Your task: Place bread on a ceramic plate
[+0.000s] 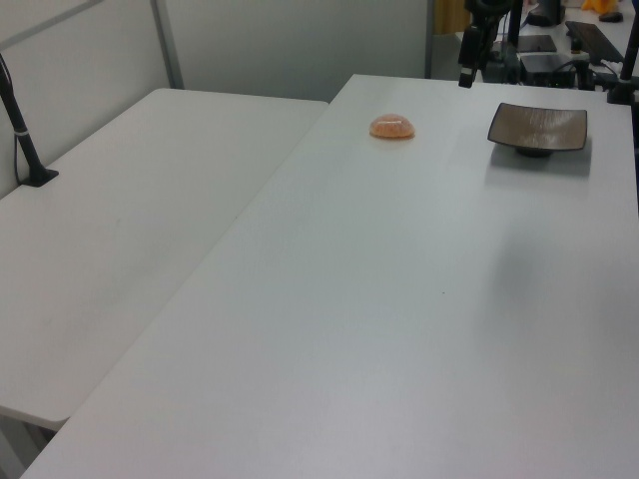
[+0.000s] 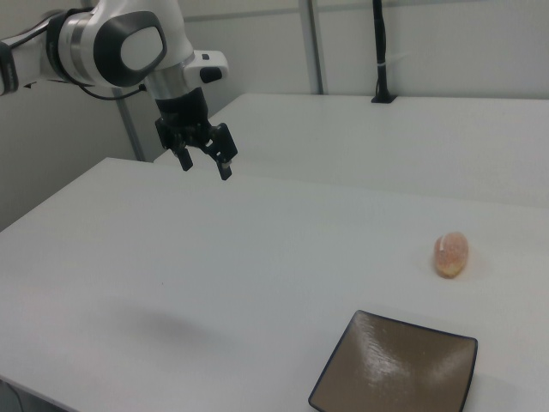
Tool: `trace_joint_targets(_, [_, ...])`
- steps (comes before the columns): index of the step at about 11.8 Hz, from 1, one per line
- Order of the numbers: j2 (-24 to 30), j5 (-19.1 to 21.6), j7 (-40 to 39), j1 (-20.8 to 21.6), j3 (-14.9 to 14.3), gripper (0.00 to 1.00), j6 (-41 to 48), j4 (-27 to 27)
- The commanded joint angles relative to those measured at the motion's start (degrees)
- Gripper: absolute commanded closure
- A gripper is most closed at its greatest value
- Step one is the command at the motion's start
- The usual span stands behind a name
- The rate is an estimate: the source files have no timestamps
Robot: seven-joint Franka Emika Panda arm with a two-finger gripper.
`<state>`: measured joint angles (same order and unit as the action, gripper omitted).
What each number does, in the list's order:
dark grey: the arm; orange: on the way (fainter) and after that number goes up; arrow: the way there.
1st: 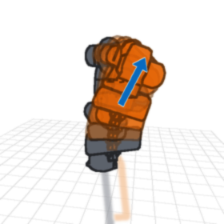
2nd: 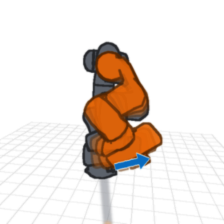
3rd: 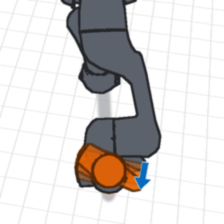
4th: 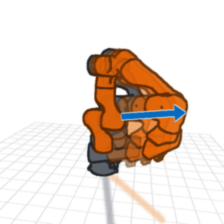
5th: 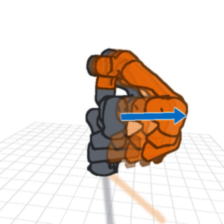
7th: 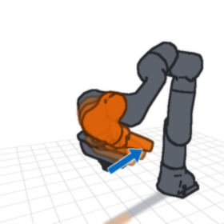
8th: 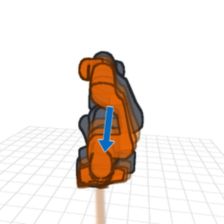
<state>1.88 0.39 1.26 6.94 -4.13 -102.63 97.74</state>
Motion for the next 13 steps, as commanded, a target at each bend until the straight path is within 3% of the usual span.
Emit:
trace_joint_targets(1, [-0.1,-0.7,-0.5,-0.4,0.8,0.00,-1.6,1.2])
trace_joint_targets(9, [-0.4,-0.6,-0.7,-0.3,0.8,0.00,-1.0,1.5])
trace_joint_targets(10, [-0.4,-0.6,-2.5,-0.5,0.8,0.00,-0.6,1.3])
trace_joint_targets(13, [-0.7,-0.6,-17.2,-2.1,0.8,0.00,-0.3,1.4])
